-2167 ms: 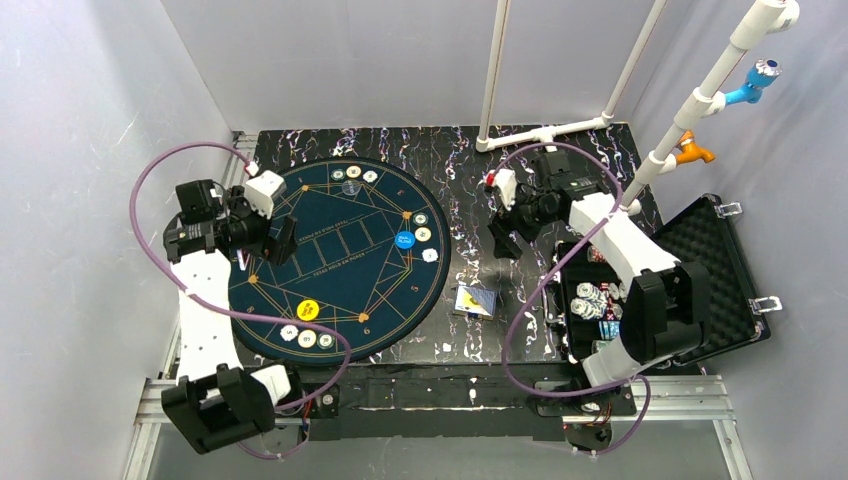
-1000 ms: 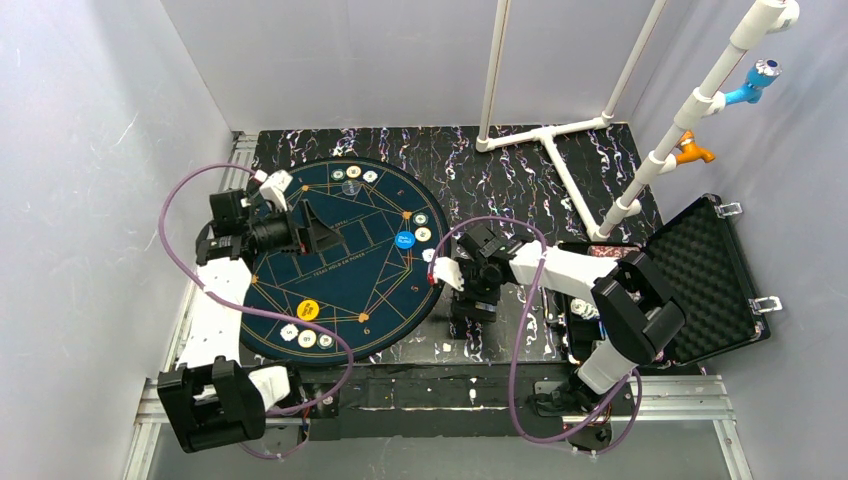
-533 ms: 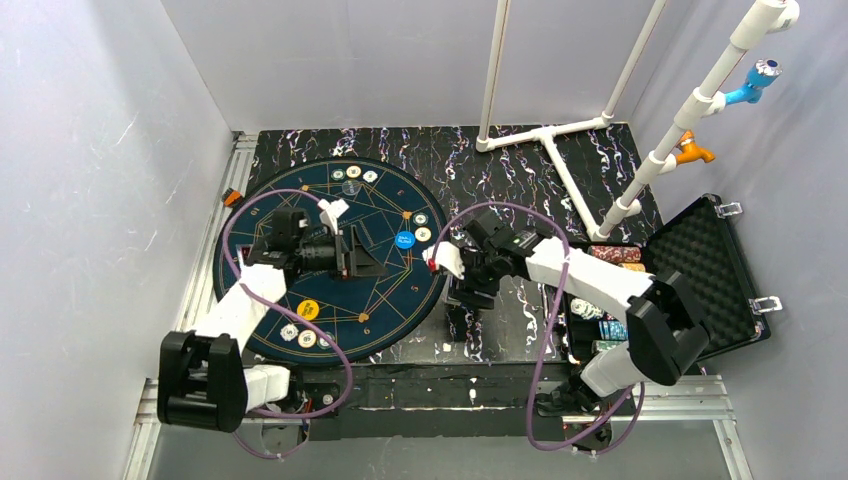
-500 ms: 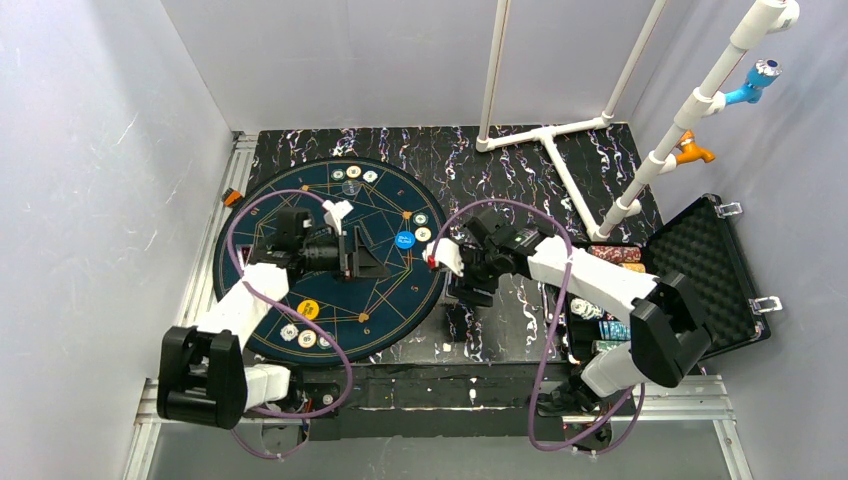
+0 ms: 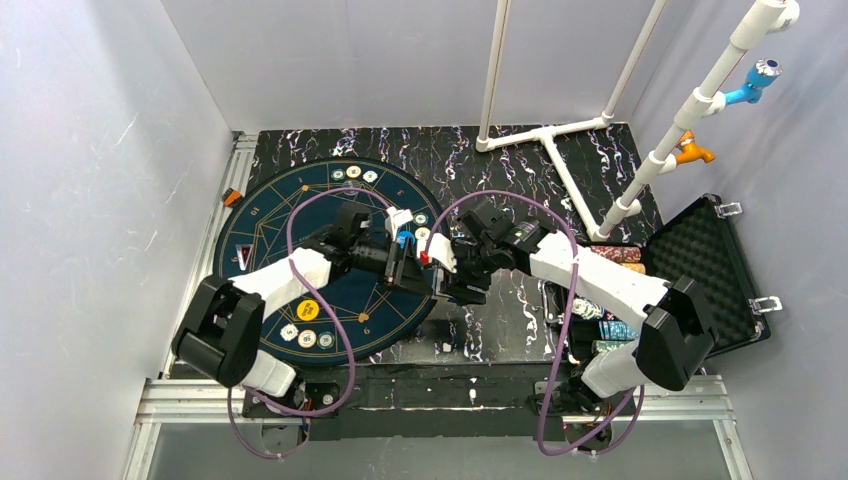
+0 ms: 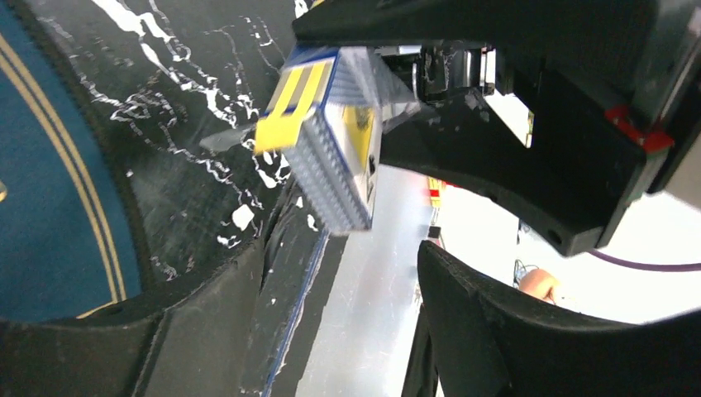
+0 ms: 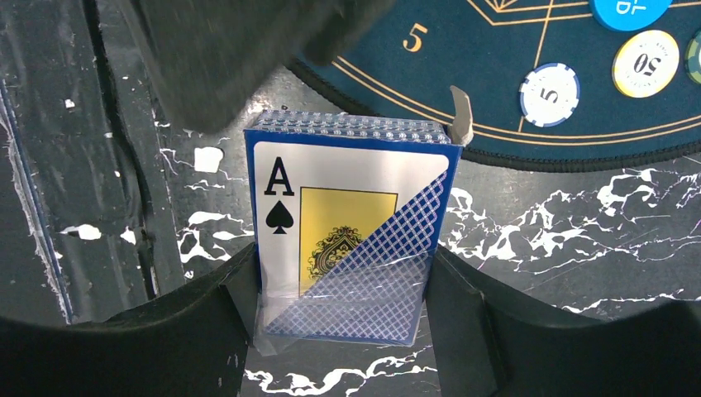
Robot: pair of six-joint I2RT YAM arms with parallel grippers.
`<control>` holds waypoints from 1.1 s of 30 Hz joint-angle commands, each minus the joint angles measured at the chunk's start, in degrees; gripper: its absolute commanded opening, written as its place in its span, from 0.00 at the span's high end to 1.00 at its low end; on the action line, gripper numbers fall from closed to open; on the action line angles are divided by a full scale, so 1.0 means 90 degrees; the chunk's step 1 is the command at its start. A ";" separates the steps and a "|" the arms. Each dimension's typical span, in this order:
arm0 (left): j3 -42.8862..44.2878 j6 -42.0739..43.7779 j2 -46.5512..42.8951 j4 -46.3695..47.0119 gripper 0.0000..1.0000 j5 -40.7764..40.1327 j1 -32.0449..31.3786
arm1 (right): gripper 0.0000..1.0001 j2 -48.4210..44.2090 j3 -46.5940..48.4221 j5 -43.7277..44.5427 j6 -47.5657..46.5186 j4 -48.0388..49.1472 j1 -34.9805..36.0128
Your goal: Distribute texas hold em gaming equipment
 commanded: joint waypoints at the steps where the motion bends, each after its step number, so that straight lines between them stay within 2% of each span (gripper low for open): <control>1: 0.0465 -0.0238 0.0280 0.0294 0.36 0.0228 -0.0337 | 0.62 -0.0297 0.0342 -0.0170 -0.0031 -0.0088 0.0135; 4: 0.0426 -0.0901 0.0533 0.1149 0.44 0.0271 -0.0507 | 0.62 -0.0324 0.0384 -0.0157 -0.0055 -0.0096 0.0194; 9: 0.0395 -0.1601 0.0987 0.1779 0.70 0.0305 -0.0573 | 0.63 -0.0424 0.0469 -0.0121 -0.0039 -0.0107 0.0207; 12: 0.0368 -0.1813 0.1052 0.1992 0.82 0.0361 -0.0573 | 0.64 -0.0510 0.0434 -0.0066 -0.0016 -0.0075 0.0207; 14: 0.0357 -0.1929 0.1068 0.2161 0.98 0.0444 -0.0574 | 0.63 -0.0545 0.0397 -0.0027 0.0042 -0.0027 0.0198; 15: 0.0345 -0.1980 0.1075 0.2243 1.00 0.0471 -0.0569 | 0.57 -0.0555 0.0399 -0.0009 0.0103 -0.0002 0.0198; 16: 0.0319 -0.2005 0.1054 0.2324 1.00 0.0475 -0.0567 | 0.46 -0.0565 0.0408 0.0033 0.0189 0.0020 0.0177; 18: 0.0266 -0.2010 0.0952 0.2429 1.00 0.0407 -0.0517 | 0.13 -0.0649 0.0432 0.0056 0.0518 0.0129 -0.0006; 19: 0.0221 -0.2033 0.0903 0.2518 1.00 0.0391 -0.0478 | 0.04 -0.0716 0.0464 0.0001 0.0687 0.0159 -0.0145; 26: 0.0133 -0.2131 0.0587 0.3144 1.00 0.0376 -0.0225 | 0.02 -0.1033 0.0646 -0.1537 0.2056 0.0447 -0.1502; 33: 0.0076 -0.3258 0.0755 0.4692 1.00 0.0333 -0.0158 | 0.02 -0.1015 0.0051 -0.3099 0.4327 0.1731 -0.2763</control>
